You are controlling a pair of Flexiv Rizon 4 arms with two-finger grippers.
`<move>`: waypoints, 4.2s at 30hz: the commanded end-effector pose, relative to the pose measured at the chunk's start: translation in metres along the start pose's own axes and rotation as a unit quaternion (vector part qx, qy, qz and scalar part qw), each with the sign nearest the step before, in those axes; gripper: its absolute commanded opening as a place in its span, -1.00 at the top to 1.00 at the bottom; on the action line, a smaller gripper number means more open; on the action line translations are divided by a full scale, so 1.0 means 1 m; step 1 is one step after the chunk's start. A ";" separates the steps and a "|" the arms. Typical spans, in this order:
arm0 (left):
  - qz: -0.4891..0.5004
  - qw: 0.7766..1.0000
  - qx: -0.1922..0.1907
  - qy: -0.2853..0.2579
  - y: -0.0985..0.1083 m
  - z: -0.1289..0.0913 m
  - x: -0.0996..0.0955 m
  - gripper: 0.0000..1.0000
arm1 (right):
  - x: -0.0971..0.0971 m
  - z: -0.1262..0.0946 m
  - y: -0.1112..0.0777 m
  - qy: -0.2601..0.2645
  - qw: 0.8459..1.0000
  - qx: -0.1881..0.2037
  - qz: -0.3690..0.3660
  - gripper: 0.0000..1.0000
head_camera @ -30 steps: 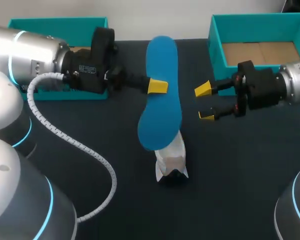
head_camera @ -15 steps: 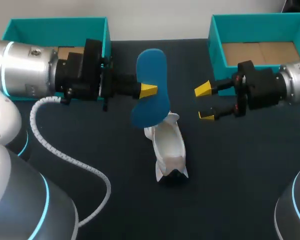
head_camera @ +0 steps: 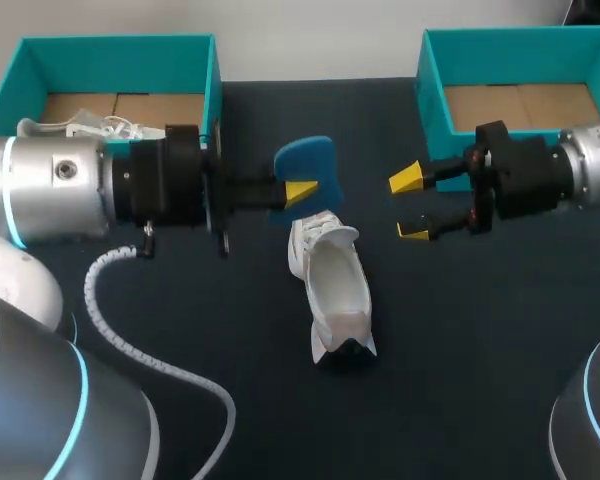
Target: Take the shoe out of the shoebox, open the shoe tongue, remove and reinsert the insole, then place the shoe into the shoebox
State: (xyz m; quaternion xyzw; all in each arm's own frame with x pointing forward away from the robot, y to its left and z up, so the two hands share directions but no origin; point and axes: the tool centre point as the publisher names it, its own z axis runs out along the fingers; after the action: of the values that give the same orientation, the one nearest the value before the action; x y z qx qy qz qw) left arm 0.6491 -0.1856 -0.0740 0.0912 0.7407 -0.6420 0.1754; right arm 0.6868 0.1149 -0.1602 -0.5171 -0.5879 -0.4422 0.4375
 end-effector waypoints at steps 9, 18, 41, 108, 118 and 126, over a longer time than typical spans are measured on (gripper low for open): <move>0.276 0.957 0.050 -0.069 0.044 -0.009 0.011 1.00 | 0.000 0.002 0.001 0.000 1.000 -0.001 0.000 -1.00; 0.406 0.911 0.020 -0.067 0.047 -0.017 0.017 1.00 | 0.000 0.002 0.001 0.000 1.000 -0.001 0.000 -1.00; 0.525 0.849 0.007 -0.062 0.071 -0.003 0.022 1.00 | 0.001 0.003 0.001 -0.005 1.000 -0.004 -0.001 -1.00; 0.586 0.810 0.009 -0.035 0.088 0.078 0.025 -1.00 | 0.003 0.056 0.027 0.062 0.997 0.024 -0.045 1.00; 0.570 0.821 -0.030 -0.022 0.101 0.036 -0.001 -1.00 | -0.005 0.045 0.026 0.058 0.998 0.016 -0.034 1.00; 0.561 0.826 -0.054 0.025 0.103 0.014 -0.019 -1.00 | -0.012 0.042 0.025 0.058 0.998 0.016 -0.028 1.00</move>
State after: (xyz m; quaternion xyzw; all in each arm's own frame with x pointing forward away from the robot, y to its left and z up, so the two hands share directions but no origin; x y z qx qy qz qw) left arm 0.7057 -0.1998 -0.1753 0.4773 0.5905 -0.3940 0.5180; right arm 0.7116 0.1556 -0.1781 -0.4673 -0.5829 -0.4735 0.4665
